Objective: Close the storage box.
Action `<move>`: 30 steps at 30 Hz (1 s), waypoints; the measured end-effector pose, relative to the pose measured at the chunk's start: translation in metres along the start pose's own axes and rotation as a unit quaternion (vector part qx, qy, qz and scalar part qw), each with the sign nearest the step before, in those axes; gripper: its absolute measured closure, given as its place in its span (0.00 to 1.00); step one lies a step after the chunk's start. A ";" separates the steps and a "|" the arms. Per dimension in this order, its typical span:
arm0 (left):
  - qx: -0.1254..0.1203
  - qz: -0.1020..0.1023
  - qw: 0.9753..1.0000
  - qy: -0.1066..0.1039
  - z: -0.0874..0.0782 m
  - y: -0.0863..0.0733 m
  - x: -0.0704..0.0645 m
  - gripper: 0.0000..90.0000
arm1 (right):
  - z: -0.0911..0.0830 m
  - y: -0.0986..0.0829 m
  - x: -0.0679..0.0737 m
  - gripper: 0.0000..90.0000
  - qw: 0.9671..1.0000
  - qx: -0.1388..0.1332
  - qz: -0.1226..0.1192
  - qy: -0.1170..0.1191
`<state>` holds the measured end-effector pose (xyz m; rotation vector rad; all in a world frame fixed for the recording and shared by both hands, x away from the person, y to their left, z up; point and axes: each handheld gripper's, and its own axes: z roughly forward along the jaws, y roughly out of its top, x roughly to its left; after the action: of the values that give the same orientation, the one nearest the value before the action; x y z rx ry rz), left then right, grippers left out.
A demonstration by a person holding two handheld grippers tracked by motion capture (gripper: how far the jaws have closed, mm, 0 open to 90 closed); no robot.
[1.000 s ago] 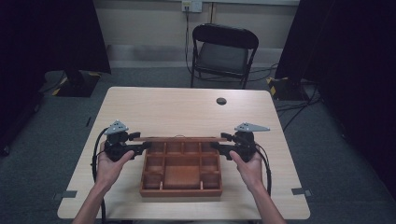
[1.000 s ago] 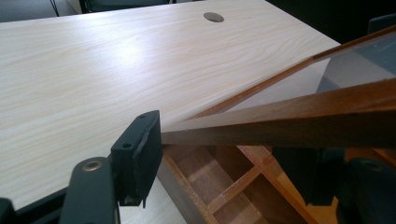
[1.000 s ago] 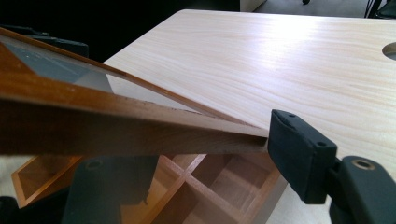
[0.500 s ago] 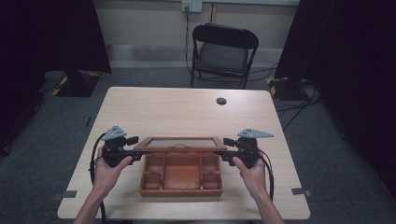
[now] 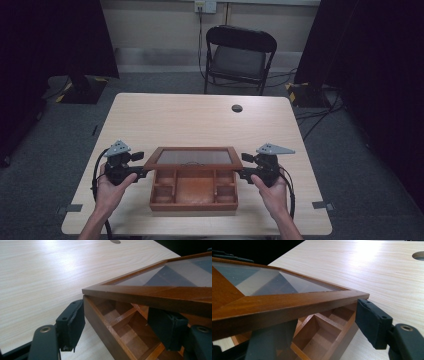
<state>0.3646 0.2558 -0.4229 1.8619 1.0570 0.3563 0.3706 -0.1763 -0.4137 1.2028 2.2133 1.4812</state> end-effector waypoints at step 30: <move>0.041 -0.027 0.999 -0.005 0.003 -0.025 0.016 0.33 | -0.011 -0.038 -0.004 0.37 0.999 0.041 0.007 -0.012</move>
<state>0.3632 0.2716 -0.4481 1.9025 1.1269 0.2751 0.3472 -0.1923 -0.4415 1.2557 2.2748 1.3858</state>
